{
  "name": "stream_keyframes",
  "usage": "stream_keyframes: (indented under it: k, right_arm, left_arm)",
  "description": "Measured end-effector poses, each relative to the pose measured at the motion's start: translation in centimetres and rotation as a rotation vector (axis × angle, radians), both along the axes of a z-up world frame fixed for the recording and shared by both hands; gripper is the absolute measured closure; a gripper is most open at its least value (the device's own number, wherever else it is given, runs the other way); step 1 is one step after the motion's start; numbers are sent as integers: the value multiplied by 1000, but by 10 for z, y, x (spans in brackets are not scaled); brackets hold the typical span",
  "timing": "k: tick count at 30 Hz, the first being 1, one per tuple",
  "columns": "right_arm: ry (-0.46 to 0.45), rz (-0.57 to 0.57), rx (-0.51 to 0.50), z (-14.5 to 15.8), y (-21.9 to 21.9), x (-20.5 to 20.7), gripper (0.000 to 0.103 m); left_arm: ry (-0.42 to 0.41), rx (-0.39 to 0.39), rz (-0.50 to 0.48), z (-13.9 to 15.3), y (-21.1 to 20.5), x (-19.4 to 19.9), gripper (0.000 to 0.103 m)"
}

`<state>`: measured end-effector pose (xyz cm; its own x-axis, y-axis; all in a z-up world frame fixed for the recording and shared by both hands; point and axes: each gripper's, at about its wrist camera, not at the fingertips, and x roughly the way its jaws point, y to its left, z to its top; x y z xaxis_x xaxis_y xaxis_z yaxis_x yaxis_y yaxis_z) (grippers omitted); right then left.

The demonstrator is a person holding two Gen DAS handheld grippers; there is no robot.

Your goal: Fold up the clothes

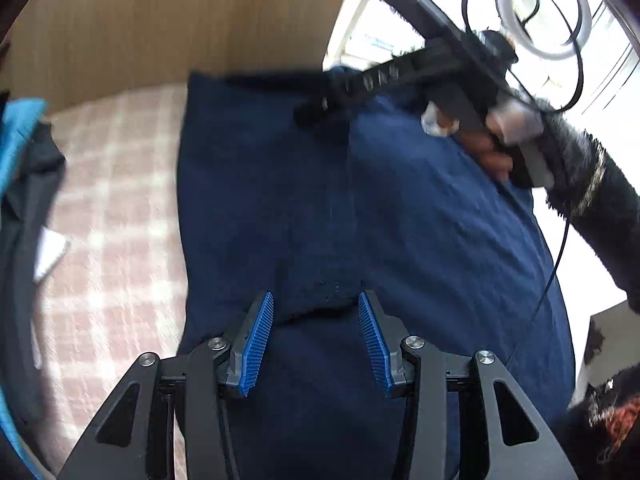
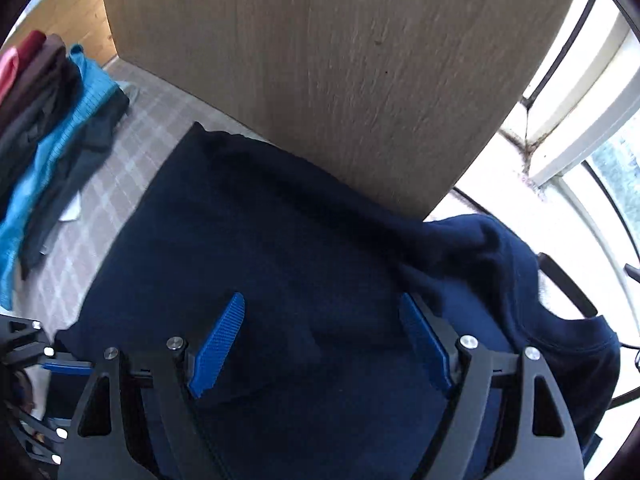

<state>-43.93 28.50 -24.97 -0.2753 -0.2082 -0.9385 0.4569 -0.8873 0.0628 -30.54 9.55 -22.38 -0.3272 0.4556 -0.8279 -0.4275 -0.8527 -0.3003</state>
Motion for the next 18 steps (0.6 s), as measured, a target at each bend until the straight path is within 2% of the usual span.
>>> stream_keyframes:
  k: [2,4,5,6,8,10,12,14,18]
  right_arm:
    - [39,9,36,3,-3,5,24]
    - [61,-13,-36,13,-1,5,25]
    - [65,-15,-57,14,-3,3,32]
    - [70,-17,-76,16,-5,2,44]
    - [47,-1,-79,6,-16,0,54]
    - [24,23,-70,-8,-27,-1,54]
    - [51,45,-7,-11,-33,3,54]
    - [54,39,35,-9,-32,6,54]
    - [113,-20,-75,43,1,33,54]
  left_arm:
    - [-25,-10,-33,0,1,3,66]
    - [-31,-20,-30,-3,5,-1,62]
    - [-34,-25,-29,-5,8,-3,60]
    - [-37,-30,-28,-6,10,-6,60]
    - [-43,-40,-25,-10,14,-10,60]
    - [-49,-49,-23,-13,18,-15,60]
    - [-55,-59,-20,-16,22,-19,61]
    - [-55,-59,-10,-15,22,-18,67]
    - [9,-32,86,25,-18,27,64]
